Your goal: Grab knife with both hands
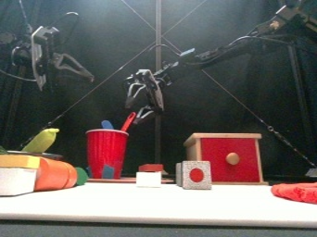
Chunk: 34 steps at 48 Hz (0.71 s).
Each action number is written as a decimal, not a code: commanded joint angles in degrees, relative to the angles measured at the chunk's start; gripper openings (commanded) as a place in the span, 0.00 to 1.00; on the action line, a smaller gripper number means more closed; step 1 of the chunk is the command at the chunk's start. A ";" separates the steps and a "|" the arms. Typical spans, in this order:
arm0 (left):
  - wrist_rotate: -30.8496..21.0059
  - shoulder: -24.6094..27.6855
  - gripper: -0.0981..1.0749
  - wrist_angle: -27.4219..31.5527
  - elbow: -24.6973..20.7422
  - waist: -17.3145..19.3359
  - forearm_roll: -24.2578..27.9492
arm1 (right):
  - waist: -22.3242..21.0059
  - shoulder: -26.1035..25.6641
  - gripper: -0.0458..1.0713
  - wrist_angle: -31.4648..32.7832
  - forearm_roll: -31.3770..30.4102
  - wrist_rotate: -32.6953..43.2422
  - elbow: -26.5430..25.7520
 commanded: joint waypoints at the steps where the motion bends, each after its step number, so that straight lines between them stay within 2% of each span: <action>1: -0.09 0.09 0.41 -0.26 -1.05 0.00 0.00 | 0.00 -0.35 0.88 0.70 0.18 0.09 -7.65; 12: -0.09 0.09 0.41 -0.26 -1.05 0.00 0.00 | 1.41 2.11 0.88 2.99 -0.53 0.35 -10.20; 34: 0.00 0.09 0.41 -0.26 -1.05 -0.09 0.00 | 3.08 4.31 0.88 5.27 -3.52 1.23 -10.99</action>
